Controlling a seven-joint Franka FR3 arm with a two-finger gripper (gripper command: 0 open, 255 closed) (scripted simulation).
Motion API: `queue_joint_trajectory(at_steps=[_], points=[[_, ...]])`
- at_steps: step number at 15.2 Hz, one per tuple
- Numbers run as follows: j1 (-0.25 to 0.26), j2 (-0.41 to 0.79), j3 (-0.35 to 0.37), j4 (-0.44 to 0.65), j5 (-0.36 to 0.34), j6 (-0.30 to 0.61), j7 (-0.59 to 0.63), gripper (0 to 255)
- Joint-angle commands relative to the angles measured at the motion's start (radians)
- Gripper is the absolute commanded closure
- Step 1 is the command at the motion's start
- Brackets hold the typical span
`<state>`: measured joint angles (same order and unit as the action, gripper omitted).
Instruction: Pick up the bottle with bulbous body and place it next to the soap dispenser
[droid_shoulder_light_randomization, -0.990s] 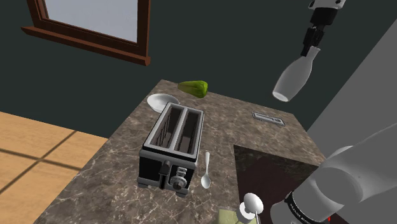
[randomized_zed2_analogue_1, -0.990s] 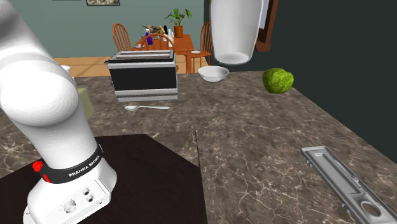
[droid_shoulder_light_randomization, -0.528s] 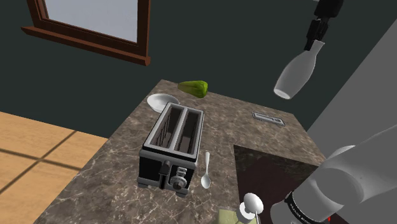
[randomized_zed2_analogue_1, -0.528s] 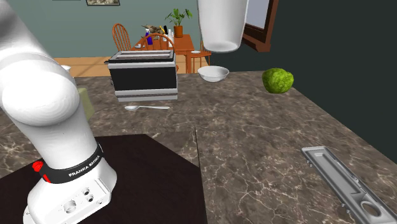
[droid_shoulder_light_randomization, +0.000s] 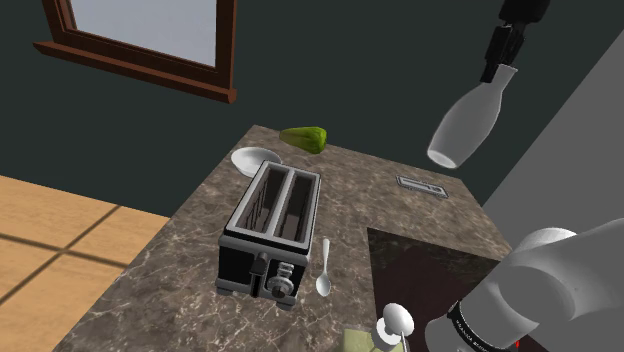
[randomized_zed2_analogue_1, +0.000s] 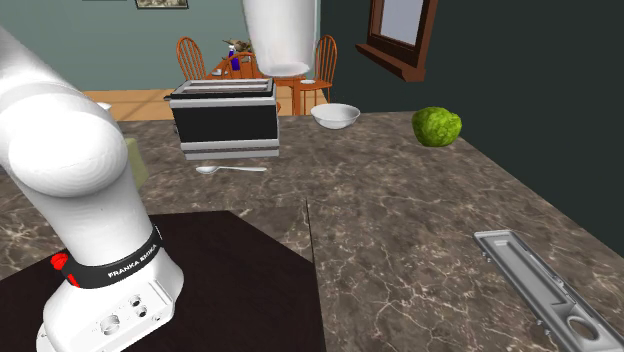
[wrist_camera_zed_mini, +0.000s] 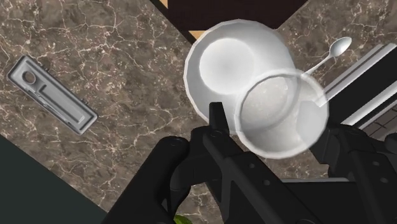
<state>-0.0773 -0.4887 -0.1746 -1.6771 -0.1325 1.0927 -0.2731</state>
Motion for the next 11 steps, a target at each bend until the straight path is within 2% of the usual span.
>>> queue_joint_trajectory(at_steps=[1, 11], points=[[0.007, -0.036, 0.042, -0.034, 0.021, -0.007, 0.055, 255], [0.031, -0.174, 0.243, -0.127, 0.168, -0.061, 0.307, 255]])
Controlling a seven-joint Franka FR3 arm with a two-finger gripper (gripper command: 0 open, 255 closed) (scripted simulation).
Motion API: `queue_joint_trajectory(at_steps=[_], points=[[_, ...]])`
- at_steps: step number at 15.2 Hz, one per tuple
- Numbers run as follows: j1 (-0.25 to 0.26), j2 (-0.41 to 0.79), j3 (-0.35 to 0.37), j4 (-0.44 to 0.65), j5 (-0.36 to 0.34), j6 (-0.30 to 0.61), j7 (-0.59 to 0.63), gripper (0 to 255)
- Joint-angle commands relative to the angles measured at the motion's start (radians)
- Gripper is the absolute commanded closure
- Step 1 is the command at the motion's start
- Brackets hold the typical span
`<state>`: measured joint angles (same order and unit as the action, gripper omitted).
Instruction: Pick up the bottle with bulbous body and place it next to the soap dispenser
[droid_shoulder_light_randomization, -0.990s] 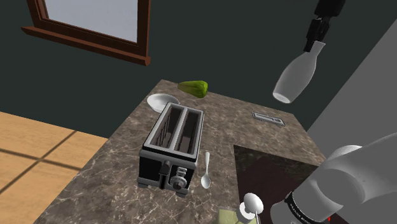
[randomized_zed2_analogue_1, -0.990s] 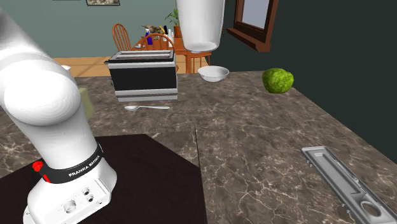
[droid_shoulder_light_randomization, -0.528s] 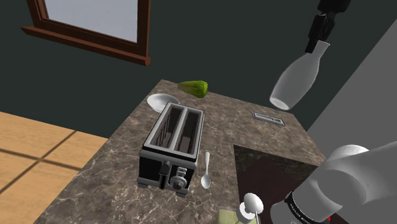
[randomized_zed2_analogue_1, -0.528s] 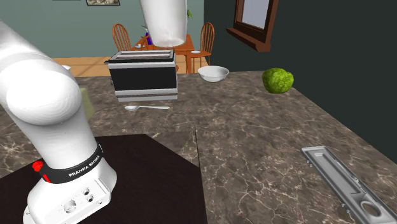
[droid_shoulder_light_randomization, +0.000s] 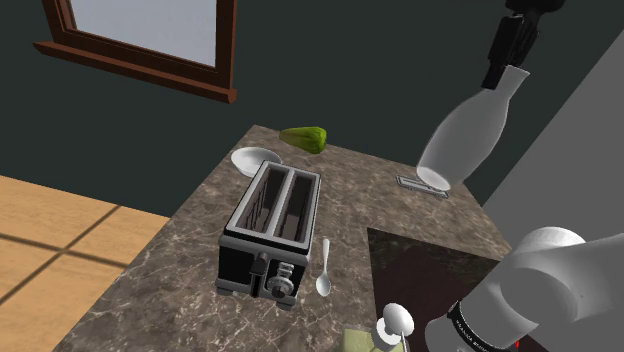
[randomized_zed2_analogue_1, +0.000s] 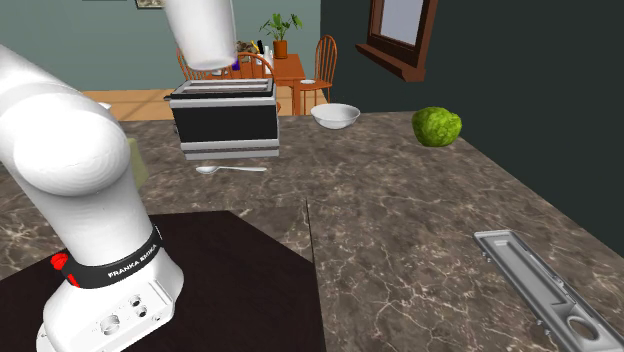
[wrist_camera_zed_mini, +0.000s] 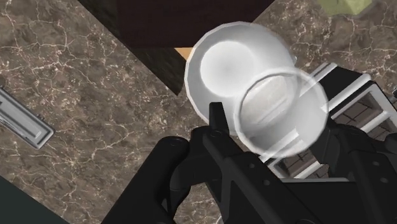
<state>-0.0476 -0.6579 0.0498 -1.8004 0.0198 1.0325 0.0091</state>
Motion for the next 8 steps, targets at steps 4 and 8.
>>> queue_joint_trajectory(at_steps=[4, 8], points=[[0.008, -0.034, 0.102, -0.011, 0.089, -0.017, 0.127, 255], [0.013, -0.048, 0.187, -0.002, 0.166, -0.028, 0.232, 255]])
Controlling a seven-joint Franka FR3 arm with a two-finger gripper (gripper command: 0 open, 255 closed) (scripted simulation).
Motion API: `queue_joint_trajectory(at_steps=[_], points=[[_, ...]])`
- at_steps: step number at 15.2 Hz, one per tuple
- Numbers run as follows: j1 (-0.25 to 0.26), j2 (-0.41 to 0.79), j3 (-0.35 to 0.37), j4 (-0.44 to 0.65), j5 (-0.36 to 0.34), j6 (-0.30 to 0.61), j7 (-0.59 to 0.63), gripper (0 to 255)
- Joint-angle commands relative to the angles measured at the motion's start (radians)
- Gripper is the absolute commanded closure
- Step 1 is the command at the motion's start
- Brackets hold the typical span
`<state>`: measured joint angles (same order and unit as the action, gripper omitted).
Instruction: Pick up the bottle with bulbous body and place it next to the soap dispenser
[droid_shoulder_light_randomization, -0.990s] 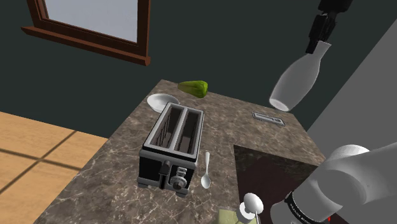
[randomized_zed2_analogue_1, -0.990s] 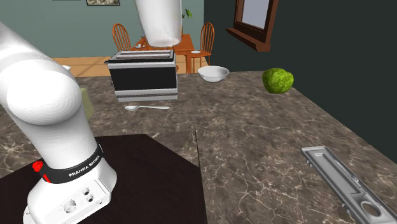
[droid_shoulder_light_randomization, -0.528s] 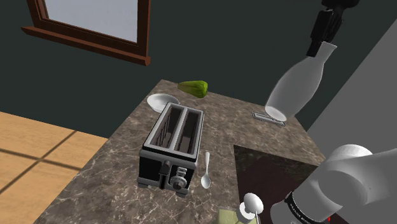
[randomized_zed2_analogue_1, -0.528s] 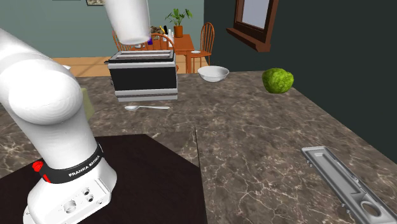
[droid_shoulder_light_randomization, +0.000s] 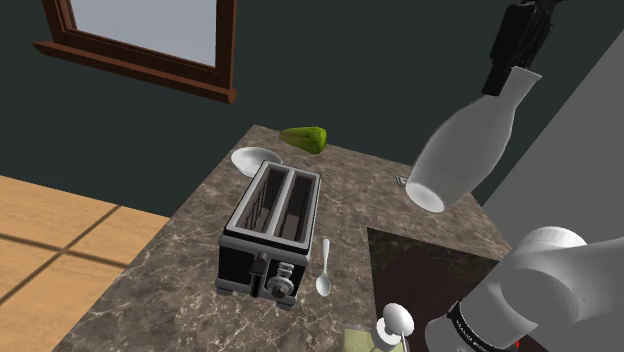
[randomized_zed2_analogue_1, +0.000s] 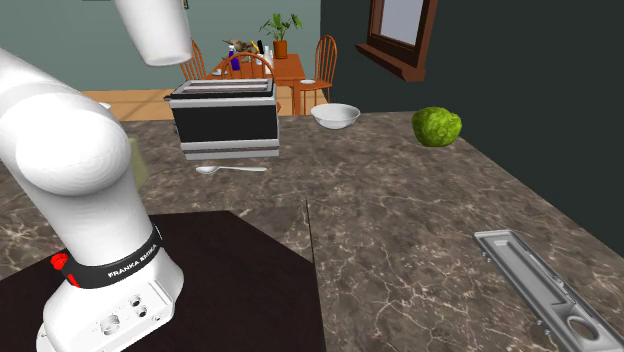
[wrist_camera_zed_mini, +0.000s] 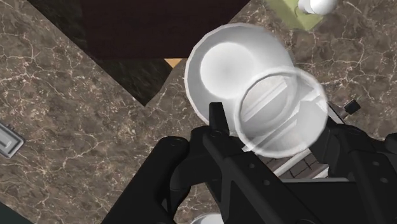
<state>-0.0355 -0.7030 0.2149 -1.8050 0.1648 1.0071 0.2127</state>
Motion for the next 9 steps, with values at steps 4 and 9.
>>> queue_joint_trajectory(at_steps=[4, 9], points=[[0.001, -0.003, 0.111, 0.028, 0.098, -0.008, 0.136, 255], [-0.006, 0.018, 0.229, 0.083, 0.189, -0.005, 0.274, 255]])
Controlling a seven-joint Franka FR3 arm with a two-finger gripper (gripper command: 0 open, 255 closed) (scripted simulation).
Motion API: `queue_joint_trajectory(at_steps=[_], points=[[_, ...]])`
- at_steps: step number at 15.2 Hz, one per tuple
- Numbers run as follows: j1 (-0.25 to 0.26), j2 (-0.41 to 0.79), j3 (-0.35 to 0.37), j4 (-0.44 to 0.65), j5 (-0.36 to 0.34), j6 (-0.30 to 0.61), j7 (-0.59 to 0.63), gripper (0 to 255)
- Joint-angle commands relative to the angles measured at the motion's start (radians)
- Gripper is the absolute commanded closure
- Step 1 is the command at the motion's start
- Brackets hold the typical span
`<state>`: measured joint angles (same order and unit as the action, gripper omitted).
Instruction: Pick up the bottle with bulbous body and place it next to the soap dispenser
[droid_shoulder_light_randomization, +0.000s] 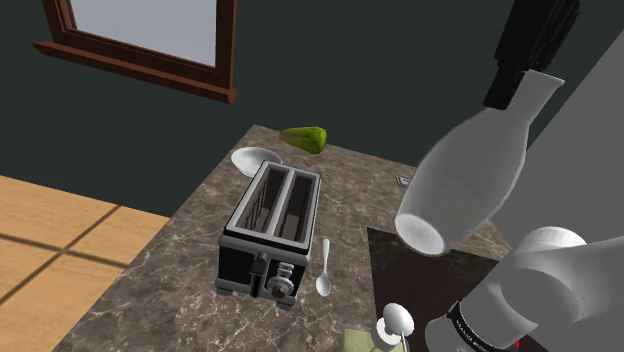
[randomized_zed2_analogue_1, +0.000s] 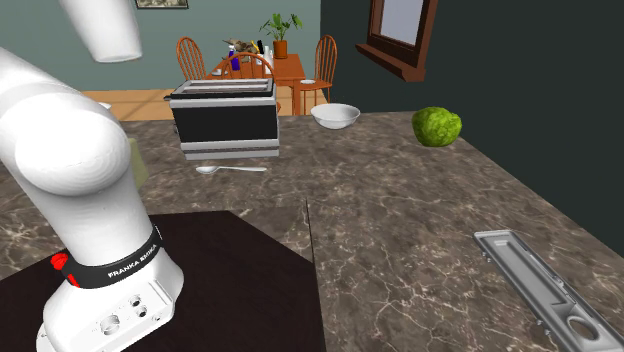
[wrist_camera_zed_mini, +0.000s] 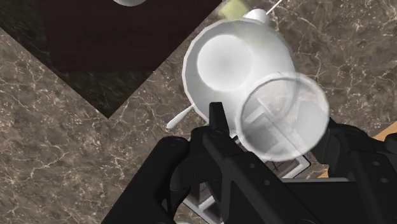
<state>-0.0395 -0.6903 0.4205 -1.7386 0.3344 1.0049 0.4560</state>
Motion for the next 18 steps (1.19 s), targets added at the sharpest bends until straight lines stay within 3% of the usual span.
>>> queue_joint_trajectory(at_steps=[1, 7, 12, 15, 18], points=[[-0.004, 0.013, 0.049, 0.03, 0.036, -0.001, 0.06, 255], [-0.032, 0.079, 0.216, 0.138, 0.122, 0.019, 0.237, 255], [-0.082, 0.17, 0.397, 0.263, 0.159, 0.047, 0.399, 255], [-0.142, 0.246, 0.549, 0.358, 0.156, 0.068, 0.506, 255], [-0.252, 0.337, 0.769, 0.466, 0.123, 0.089, 0.622, 255]])
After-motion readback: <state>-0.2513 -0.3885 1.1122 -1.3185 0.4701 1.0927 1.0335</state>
